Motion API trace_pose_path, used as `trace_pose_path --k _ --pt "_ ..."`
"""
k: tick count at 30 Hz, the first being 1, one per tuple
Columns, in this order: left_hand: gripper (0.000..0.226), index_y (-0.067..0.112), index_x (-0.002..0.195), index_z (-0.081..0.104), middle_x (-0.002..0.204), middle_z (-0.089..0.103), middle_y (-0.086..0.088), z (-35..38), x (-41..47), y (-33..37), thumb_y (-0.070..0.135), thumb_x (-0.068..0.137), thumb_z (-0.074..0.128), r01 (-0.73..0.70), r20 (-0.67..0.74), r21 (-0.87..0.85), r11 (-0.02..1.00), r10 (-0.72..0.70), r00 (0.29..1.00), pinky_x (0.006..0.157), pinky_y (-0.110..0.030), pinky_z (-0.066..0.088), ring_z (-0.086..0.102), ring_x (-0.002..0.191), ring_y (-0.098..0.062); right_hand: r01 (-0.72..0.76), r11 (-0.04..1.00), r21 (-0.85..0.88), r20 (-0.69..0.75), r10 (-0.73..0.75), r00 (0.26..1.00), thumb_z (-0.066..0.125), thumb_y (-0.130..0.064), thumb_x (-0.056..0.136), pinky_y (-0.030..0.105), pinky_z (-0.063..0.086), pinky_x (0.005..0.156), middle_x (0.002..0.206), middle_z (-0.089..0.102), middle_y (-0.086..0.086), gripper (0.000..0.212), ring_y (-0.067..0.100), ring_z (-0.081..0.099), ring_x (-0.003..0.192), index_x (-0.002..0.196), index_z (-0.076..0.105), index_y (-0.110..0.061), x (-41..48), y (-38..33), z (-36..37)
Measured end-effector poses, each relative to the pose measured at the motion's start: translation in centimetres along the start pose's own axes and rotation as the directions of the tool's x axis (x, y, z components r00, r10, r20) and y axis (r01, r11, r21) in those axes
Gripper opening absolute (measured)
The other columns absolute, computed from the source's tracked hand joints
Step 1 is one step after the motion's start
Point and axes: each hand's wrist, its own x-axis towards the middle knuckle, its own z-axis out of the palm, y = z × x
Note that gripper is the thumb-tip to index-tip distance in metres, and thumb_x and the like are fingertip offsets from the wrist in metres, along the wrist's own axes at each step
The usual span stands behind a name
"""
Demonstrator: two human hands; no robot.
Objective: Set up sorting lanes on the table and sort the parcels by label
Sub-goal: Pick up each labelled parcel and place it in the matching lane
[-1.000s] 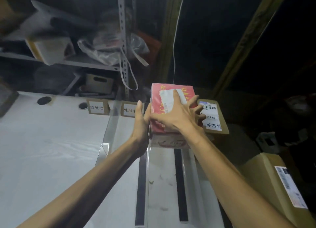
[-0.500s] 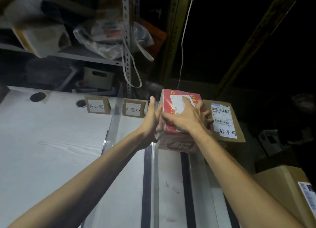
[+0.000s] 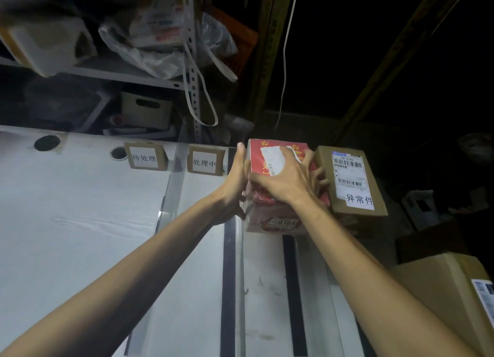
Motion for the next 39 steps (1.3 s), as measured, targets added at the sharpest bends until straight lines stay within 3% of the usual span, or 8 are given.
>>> trace_pose_path --k 5,8,12,16,22,27,32,39 --pt "0.083 0.027 0.155 0.018 0.162 0.018 -0.012 0.7 0.2 1.4 0.072 0.088 -0.003 0.015 -0.015 0.228 0.974 -0.012 1.0 0.109 -0.066 0.026 0.025 0.145 -0.037 0.006 0.998 -0.068 0.04 -0.003 0.999 0.071 -0.075 0.067 0.052 0.029 0.107 0.159 0.007 0.013 0.103 0.047 0.03 0.134 0.151 0.022 -0.041 0.1 0.8 2.3" --pt "0.08 0.019 0.153 0.027 0.159 0.029 -0.009 0.9 1.0 0.0 0.066 0.094 0.001 -0.035 -0.03 0.337 0.941 0.048 0.998 0.112 -0.048 0.031 0.035 0.142 -0.031 -0.018 0.999 -0.05 0.034 0.02 0.999 0.069 -0.075 0.069 0.05 0.03 0.106 0.16 0.007 0.014 0.102 0.046 0.033 0.131 0.152 0.021 -0.04 -0.5 1.7 4.5" --pt "0.063 0.01 0.111 0.067 0.101 0.066 -0.012 0.7 2.7 -2.7 0.049 0.104 0.017 -0.216 0.05 0.634 0.743 0.239 0.97 0.068 -0.002 0.038 0.062 0.084 -0.008 -0.058 0.997 -0.053 0.081 0.062 0.995 0.07 -0.062 0.079 0.051 0.031 0.108 0.161 0.003 0.011 0.091 0.042 0.026 0.135 0.15 0.016 -0.043 -2.1 3.1 6.8" --pt "0.048 0.015 0.133 0.051 0.103 0.063 -0.014 1.0 3.3 -3.6 0.041 0.106 0.02 -0.289 0.17 0.758 0.585 0.25 0.953 0.077 -0.016 0.035 0.052 0.084 -0.016 -0.287 0.942 0.175 0.251 0.239 0.938 0.051 -0.051 0.098 0.051 0.026 0.114 0.154 0.013 0.011 0.076 0.035 0.026 0.139 0.154 0.001 -0.038 -1.4 2.9 4.5" --pt "0.062 0.019 0.143 0.045 0.13 0.06 -0.014 0.1 2.8 -3.9 0.054 0.101 0.016 -0.326 0.228 0.765 0.555 0.24 0.944 0.102 -0.034 0.042 0.056 0.114 -0.024 -0.083 0.996 0.038 0.285 0.069 0.956 0.057 -0.038 0.097 0.053 0.018 0.122 0.164 0.001 0.006 0.072 0.037 0.005 0.151 0.157 0.017 -0.037 -1.8 2.5 3.7" --pt "0.06 0.015 0.143 0.047 0.14 0.055 -0.007 -1.4 0.7 -2.4 0.052 0.103 0.023 -0.275 0.09 0.743 0.611 0.315 0.945 0.105 -0.032 0.039 0.052 0.126 -0.02 0.196 0.948 0.25 0.135 -0.235 0.963 0.056 -0.029 0.101 0.027 0.043 0.085 0.123 0.065 0.002 0.026 0.016 0.057 0.111 0.121 0.07 -0.019 -2.3 3.2 2.1" --pt "0.043 0.013 0.133 0.055 0.123 0.062 -0.003 -4.0 -4.0 -1.2 0.036 0.104 0.034 -0.26 -0.001 0.779 0.57 0.416 0.909 0.098 -0.036 0.048 0.057 0.113 -0.017 0.329 0.816 0.476 0.146 -0.442 0.885 0.053 -0.031 0.103 0.025 0.046 0.083 0.093 0.064 -0.017 0.019 -0.001 0.056 0.092 0.103 0.071 -0.024 -4.1 0.0 -0.9" --pt "0.026 0.016 0.114 0.066 0.102 0.07 0.003 -11.0 -15.8 -1.9 0.022 0.103 0.044 -0.128 -0.341 0.723 0.678 0.512 0.788 0.08 -0.026 0.049 0.064 0.094 -0.014 0.529 0.667 0.525 0.118 -0.673 0.73 0.055 -0.034 0.1 0.03 0.05 0.083 0.105 0.072 -0.003 0.023 0.013 0.063 0.097 0.106 0.074 -0.023 -8.6 -9.4 -2.0"
